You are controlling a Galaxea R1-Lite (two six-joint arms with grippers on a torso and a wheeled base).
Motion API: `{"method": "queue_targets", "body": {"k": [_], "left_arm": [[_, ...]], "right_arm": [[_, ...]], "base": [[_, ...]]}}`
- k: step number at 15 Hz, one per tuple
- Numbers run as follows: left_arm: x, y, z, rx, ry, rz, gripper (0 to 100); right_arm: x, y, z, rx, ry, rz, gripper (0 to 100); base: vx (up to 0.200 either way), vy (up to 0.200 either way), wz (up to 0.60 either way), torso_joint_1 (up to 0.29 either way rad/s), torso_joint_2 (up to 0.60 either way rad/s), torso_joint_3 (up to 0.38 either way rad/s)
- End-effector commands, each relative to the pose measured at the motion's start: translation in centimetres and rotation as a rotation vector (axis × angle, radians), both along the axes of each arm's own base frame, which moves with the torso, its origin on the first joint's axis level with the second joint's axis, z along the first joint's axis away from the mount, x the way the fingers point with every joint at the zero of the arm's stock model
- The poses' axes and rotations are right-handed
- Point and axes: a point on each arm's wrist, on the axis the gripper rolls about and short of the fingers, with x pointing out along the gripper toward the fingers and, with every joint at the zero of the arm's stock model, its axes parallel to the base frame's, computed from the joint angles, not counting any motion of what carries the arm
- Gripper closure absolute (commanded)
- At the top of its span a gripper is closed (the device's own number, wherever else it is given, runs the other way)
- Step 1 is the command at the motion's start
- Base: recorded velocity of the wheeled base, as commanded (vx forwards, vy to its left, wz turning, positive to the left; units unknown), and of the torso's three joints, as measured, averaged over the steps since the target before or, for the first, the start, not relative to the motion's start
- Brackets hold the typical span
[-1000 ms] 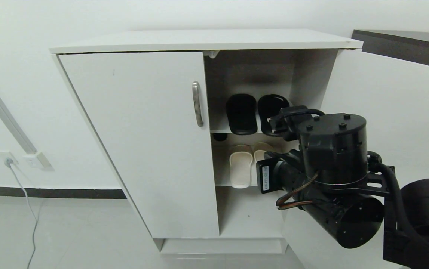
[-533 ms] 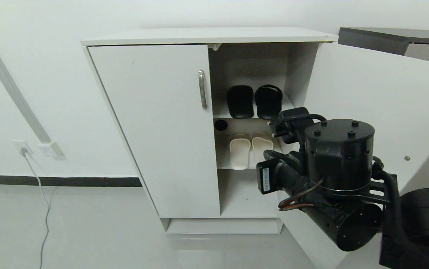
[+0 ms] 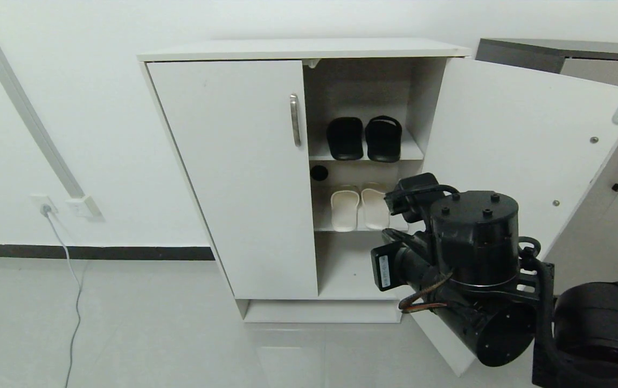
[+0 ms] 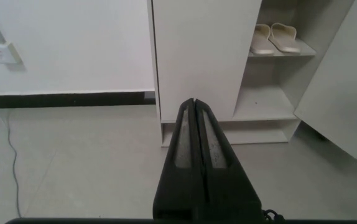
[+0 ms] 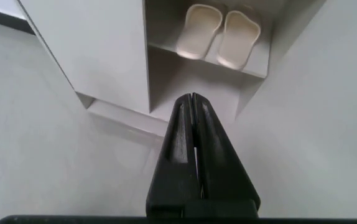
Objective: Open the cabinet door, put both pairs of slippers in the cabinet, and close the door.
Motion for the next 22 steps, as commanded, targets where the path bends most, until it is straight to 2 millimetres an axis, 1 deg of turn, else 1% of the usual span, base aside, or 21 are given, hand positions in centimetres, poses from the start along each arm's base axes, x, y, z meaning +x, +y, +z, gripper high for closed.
{"method": "queue_targets", "body": {"k": [1, 12, 15, 19, 22], "left_arm": [[0.01, 0.00, 0.00, -0.002, 0.001, 0.000, 100], [0.01, 0.00, 0.00, -0.002, 0.001, 0.002, 100], [0.01, 0.00, 0.00, -0.002, 0.001, 0.002, 100], [0.01, 0.00, 0.00, -0.002, 0.001, 0.002, 100], [0.01, 0.00, 0.00, -0.002, 0.001, 0.002, 100]], "right_arm": [[0.06, 0.12, -0.32, -0.009, 0.006, 0.002, 100], [0.34, 0.12, -0.55, -0.013, 0.013, 0.006, 100], [0.32, 0.10, -0.50, -0.011, 0.013, 0.005, 100], [0.33, 0.11, -0.59, -0.014, 0.014, 0.006, 100], [0.31, 0.08, -0.54, -0.013, 0.013, 0.006, 100]], "base": [[0.000, 0.000, 0.00, 0.000, 0.00, 0.000], [0.000, 0.000, 0.00, 0.000, -0.01, -0.007], [0.000, 0.000, 0.00, 0.006, -0.18, -0.312], [0.000, 0.000, 0.00, 0.039, -0.50, -0.371], [0.000, 0.000, 0.00, 0.113, -0.46, -0.352]]}}
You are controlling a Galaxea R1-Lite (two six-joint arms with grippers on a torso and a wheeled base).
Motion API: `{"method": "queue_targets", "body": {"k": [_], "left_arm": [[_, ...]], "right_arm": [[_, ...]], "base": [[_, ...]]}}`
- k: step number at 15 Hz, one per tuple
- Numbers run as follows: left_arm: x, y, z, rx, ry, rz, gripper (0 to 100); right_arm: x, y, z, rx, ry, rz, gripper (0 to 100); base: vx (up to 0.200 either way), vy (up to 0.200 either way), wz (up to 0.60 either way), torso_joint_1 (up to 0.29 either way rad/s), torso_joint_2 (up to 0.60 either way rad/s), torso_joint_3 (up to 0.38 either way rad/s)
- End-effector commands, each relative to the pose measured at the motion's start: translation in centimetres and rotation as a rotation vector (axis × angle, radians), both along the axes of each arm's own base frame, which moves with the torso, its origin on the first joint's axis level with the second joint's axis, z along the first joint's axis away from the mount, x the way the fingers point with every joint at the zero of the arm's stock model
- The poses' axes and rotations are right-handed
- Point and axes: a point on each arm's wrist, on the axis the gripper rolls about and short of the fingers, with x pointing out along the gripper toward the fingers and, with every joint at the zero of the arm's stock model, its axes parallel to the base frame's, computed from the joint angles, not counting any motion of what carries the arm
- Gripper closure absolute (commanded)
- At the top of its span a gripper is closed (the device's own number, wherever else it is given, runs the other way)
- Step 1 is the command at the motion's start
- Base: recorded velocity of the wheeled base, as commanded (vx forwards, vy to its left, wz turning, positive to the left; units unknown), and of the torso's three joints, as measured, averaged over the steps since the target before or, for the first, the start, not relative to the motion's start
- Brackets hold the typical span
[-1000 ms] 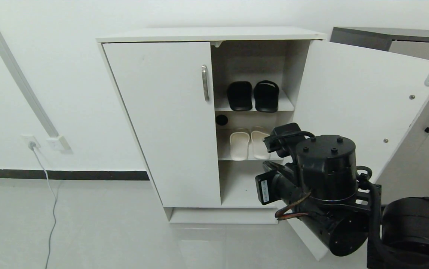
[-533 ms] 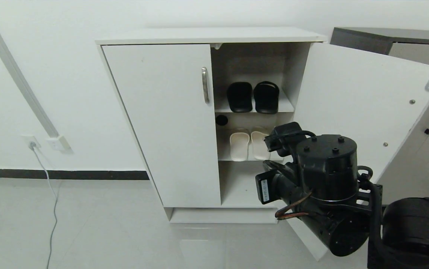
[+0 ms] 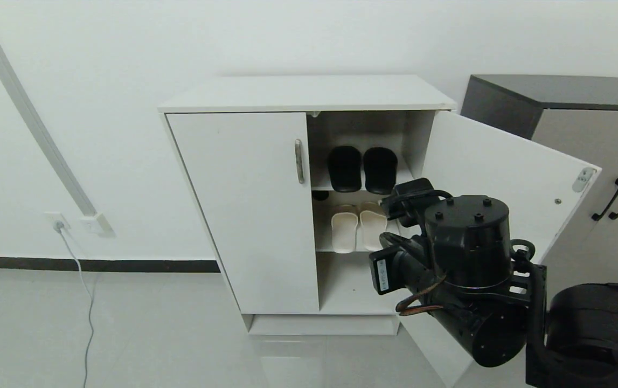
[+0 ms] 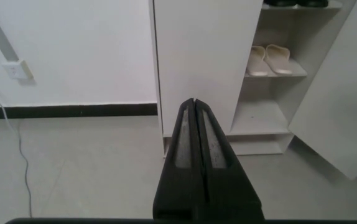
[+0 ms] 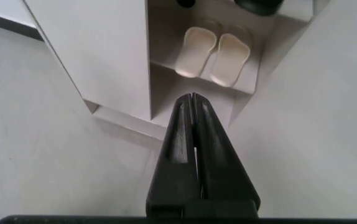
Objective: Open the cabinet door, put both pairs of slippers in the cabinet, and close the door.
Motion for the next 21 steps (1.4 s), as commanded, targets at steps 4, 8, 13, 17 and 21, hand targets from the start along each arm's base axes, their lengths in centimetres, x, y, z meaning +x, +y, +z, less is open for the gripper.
{"method": "queue_targets", "body": {"k": [4, 8, 13, 17, 21], "left_arm": [[0.01, 0.00, 0.00, -0.005, 0.002, 0.001, 100], [0.01, 0.00, 0.00, -0.003, 0.002, 0.000, 100], [0.01, 0.00, 0.00, -0.005, 0.002, 0.000, 100], [0.01, 0.00, 0.00, -0.005, 0.002, 0.000, 100], [0.01, 0.00, 0.00, -0.003, 0.002, 0.000, 100]], "right_arm": [[-0.02, -0.02, 0.06, 0.002, -0.002, -0.001, 100], [-0.13, -0.16, -0.01, -0.002, 0.001, -0.001, 100], [-0.19, -0.25, -0.15, -0.006, 0.003, -0.002, 100], [-0.17, -0.22, -0.20, -0.007, 0.004, -0.002, 100], [-0.19, -0.24, -0.15, -0.004, 0.004, -0.001, 100]], "base": [[0.000, 0.000, 0.00, 0.135, -0.47, -0.328], [0.000, 0.000, 0.00, 0.165, -0.49, -0.316], [0.000, 0.000, 0.00, 0.199, -0.51, -0.314], [0.000, 0.000, 0.00, 0.221, -0.53, -0.321], [0.000, 0.000, 0.00, 0.251, -0.57, -0.328]]}}
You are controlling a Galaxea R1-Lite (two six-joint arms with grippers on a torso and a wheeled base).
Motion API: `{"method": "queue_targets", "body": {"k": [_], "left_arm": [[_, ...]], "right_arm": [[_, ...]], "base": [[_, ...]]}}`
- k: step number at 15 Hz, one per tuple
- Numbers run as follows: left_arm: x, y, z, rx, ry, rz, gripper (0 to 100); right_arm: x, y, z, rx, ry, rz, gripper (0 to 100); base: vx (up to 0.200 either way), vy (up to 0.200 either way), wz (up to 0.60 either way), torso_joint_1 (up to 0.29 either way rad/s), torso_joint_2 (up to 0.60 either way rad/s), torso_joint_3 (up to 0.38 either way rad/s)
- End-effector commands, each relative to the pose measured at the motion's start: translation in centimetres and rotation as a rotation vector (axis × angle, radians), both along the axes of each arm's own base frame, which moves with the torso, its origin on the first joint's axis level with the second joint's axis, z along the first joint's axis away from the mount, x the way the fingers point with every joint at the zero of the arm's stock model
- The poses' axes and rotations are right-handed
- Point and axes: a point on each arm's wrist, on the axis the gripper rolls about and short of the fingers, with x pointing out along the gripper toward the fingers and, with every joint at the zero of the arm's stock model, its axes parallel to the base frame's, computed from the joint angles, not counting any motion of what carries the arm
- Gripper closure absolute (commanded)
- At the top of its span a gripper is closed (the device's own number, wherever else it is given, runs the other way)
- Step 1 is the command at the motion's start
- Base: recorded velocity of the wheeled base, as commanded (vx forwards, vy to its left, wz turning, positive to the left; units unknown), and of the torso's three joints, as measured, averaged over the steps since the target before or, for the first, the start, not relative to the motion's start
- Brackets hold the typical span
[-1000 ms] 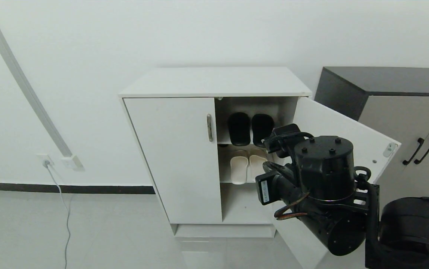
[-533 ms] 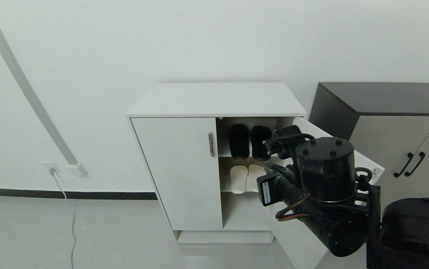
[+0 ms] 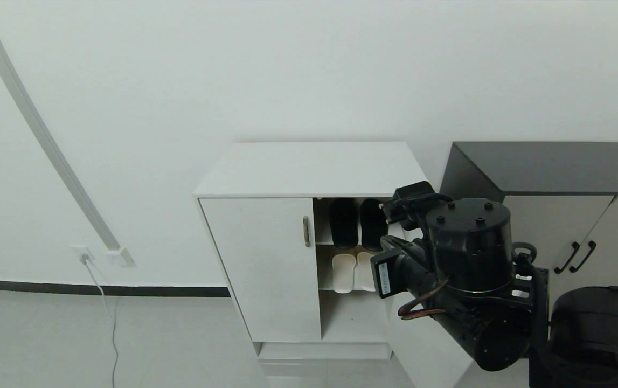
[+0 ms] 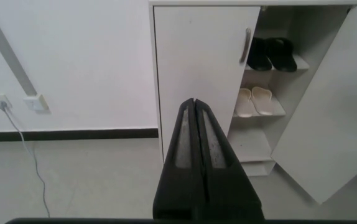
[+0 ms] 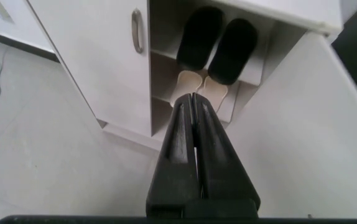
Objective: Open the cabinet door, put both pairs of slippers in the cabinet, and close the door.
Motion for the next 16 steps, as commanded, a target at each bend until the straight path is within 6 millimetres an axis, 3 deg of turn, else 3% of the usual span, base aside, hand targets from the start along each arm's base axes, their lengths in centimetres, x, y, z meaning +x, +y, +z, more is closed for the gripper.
{"method": "queue_targets", "body": {"k": [1, 8, 16], "left_arm": [[0.01, 0.00, 0.00, 0.000, 0.001, 0.000, 100], [0.01, 0.00, 0.00, 0.000, 0.001, 0.000, 100], [0.01, 0.00, 0.00, 0.000, 0.001, 0.000, 100]], "right_arm": [[-0.03, -0.03, 0.08, 0.003, -0.002, 0.000, 100], [0.20, -0.04, 0.02, 0.006, -0.012, -0.004, 100], [0.07, -0.14, -0.11, -0.004, -0.011, -0.002, 100]], "base": [[0.000, 0.000, 0.00, 0.271, -0.60, -0.344], [0.000, 0.000, 0.00, 0.196, -0.44, -0.237], [0.000, 0.000, 0.00, 0.005, -0.01, -0.005]]}}
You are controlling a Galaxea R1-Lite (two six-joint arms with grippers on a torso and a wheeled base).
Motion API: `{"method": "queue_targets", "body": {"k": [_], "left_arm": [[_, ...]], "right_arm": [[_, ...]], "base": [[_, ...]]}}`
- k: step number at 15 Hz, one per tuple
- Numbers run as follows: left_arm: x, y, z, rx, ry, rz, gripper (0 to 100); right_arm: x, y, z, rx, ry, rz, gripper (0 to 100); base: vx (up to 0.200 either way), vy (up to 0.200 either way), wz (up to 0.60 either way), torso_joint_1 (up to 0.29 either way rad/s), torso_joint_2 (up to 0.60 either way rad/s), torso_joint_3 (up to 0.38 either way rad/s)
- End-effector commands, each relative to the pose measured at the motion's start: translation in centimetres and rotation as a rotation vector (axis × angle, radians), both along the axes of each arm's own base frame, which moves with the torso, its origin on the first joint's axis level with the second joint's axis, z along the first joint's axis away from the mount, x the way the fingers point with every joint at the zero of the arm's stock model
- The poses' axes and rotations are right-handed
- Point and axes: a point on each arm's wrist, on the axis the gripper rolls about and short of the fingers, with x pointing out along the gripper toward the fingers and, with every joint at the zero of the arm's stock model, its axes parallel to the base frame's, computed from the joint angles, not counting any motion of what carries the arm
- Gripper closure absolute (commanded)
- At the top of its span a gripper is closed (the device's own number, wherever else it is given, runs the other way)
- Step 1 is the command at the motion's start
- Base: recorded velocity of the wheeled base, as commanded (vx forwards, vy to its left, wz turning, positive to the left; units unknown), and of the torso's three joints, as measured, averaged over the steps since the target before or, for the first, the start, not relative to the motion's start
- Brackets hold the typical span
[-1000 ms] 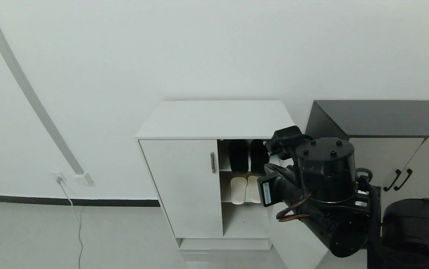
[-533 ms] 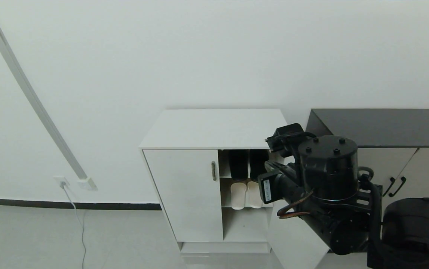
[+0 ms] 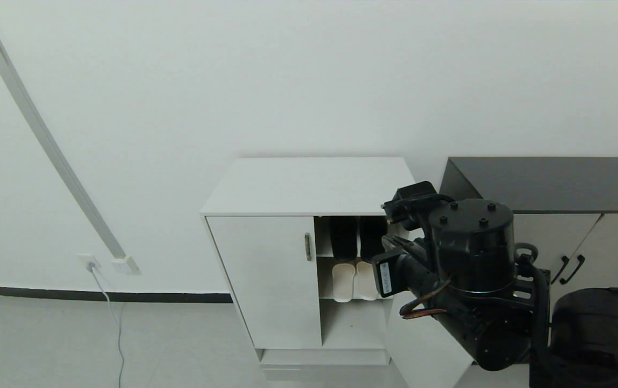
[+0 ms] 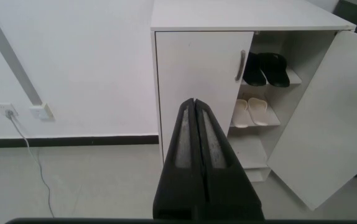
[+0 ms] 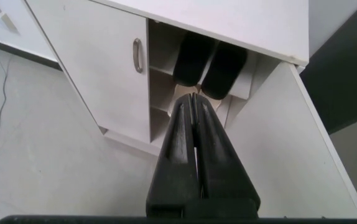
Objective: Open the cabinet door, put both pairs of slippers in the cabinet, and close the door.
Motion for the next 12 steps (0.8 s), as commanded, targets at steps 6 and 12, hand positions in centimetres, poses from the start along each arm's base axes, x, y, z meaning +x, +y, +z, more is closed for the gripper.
{"method": "queue_targets", "body": {"k": [6, 12], "left_arm": [[0.01, 0.00, 0.00, -0.001, 0.001, 0.000, 100], [0.01, 0.00, 0.00, -0.001, 0.001, 0.000, 100]], "right_arm": [[0.04, 0.00, -0.02, 0.003, -0.001, -0.001, 100], [0.48, -0.23, -0.05, 0.003, -0.010, -0.013, 100]], "base": [[0.000, 0.000, -0.60, 0.007, 0.00, 0.000], [0.000, 0.000, 0.00, 0.000, 0.00, 0.000]]}}
